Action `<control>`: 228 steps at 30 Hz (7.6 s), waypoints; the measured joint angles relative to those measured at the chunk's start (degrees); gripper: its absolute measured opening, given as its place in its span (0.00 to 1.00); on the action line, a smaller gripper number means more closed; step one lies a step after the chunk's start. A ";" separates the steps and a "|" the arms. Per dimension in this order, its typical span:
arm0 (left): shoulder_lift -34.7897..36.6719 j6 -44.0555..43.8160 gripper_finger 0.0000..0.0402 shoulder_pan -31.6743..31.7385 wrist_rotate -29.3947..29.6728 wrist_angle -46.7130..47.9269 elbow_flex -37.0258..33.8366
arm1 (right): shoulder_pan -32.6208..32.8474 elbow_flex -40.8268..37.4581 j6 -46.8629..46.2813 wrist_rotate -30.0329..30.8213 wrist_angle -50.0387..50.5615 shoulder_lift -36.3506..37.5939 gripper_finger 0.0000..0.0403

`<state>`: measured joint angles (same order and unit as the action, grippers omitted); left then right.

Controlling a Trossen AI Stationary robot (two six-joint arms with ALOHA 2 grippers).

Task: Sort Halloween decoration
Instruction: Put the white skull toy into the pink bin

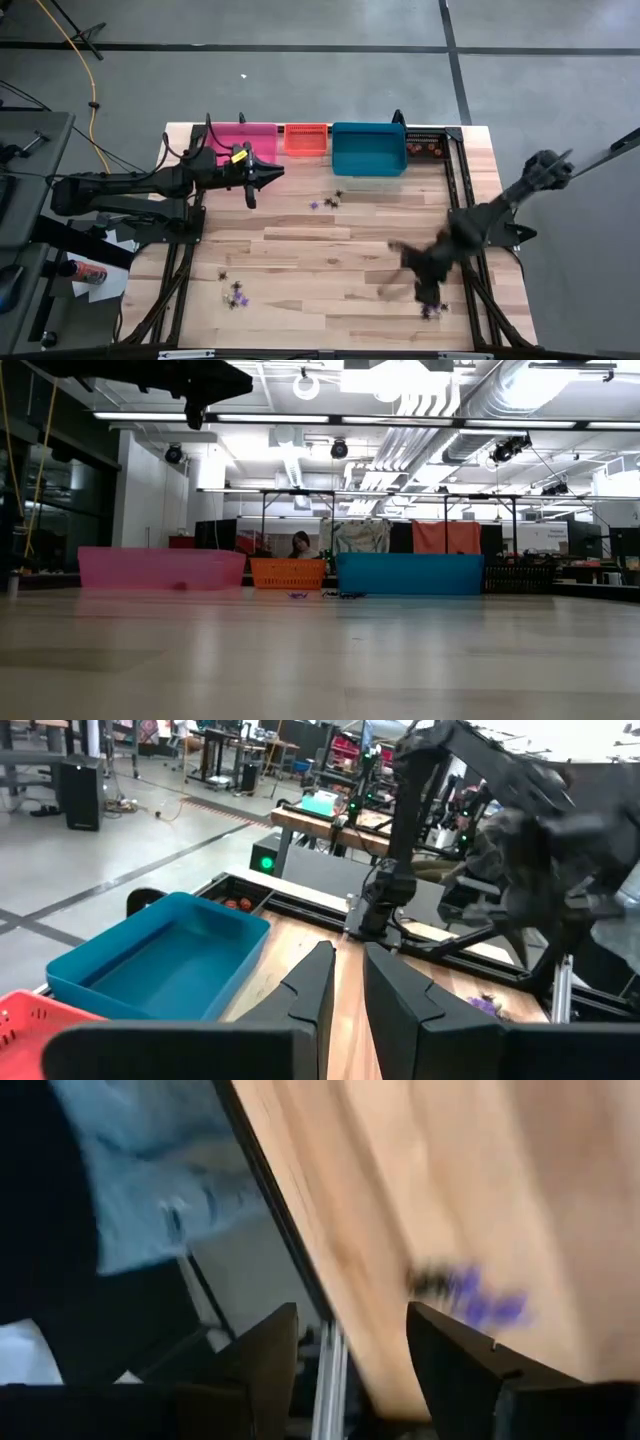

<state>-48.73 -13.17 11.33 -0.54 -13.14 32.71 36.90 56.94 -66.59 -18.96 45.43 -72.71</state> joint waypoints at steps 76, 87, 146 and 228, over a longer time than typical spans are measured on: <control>0.00 -0.15 0.12 2.95 -0.02 -0.45 0.02 | 10.72 -9.54 -33.94 -2.92 -8.82 -21.39 0.43; 0.00 -0.15 0.12 2.95 -0.03 -0.38 0.04 | 10.74 -9.54 -34.05 -0.68 -8.83 -21.38 0.32; 0.00 -0.13 0.12 2.95 1.49 -0.43 0.04 | 8.88 -9.54 -29.35 7.02 -0.92 -12.67 0.03; 0.00 0.39 0.12 2.95 3.82 -0.03 0.04 | 14.63 -18.25 -30.38 -21.11 -17.38 -23.36 0.18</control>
<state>-48.73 -12.78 14.28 3.29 -13.17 32.75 51.53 38.69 -96.97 -40.07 28.05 -96.07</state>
